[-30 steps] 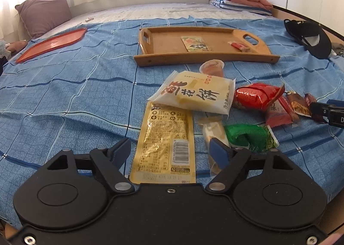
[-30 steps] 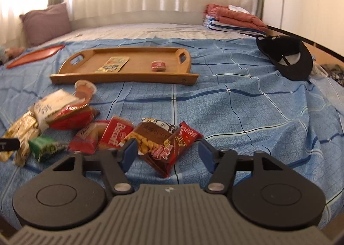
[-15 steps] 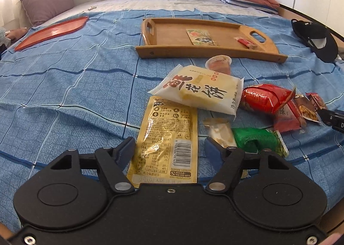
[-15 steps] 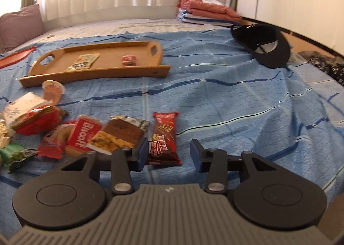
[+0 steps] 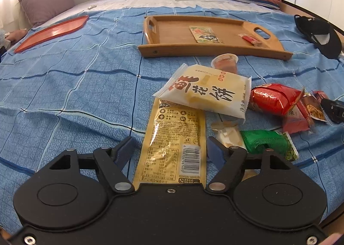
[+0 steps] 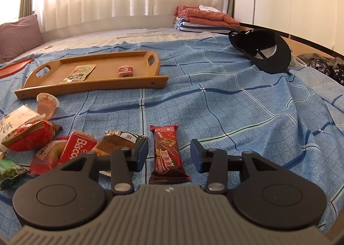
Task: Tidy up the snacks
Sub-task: 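Grasp the gold pouch with the left tool while the right tool grasps a brown-red wafer pack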
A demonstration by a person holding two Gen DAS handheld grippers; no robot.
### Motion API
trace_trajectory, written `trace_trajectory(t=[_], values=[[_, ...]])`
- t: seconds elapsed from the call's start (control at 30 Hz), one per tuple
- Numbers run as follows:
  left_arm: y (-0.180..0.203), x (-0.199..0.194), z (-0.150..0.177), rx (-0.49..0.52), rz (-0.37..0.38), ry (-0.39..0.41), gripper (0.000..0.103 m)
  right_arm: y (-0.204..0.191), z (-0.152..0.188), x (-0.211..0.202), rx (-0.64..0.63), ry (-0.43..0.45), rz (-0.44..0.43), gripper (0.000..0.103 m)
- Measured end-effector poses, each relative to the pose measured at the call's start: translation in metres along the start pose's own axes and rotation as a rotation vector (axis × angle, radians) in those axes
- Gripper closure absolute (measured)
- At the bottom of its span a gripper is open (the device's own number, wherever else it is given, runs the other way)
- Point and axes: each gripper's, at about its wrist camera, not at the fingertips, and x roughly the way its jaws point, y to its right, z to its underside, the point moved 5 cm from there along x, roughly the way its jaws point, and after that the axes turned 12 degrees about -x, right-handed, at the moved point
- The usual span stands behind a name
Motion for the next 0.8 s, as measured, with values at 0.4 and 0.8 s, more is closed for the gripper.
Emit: trace_trajectory(t=[0.4, 0.8], values=[[0.006, -0.008, 0.001, 0.040, 0.008, 0.034, 0.042, -0.005, 0.007, 0.004, -0.009, -0.002, -0.029, 0.074], [0.009, -0.057, -0.013, 0.088, 0.039, 0.138, 0.043, -0.005, -0.016, -0.018, 0.032, 0.058, -0.071, 0.074]])
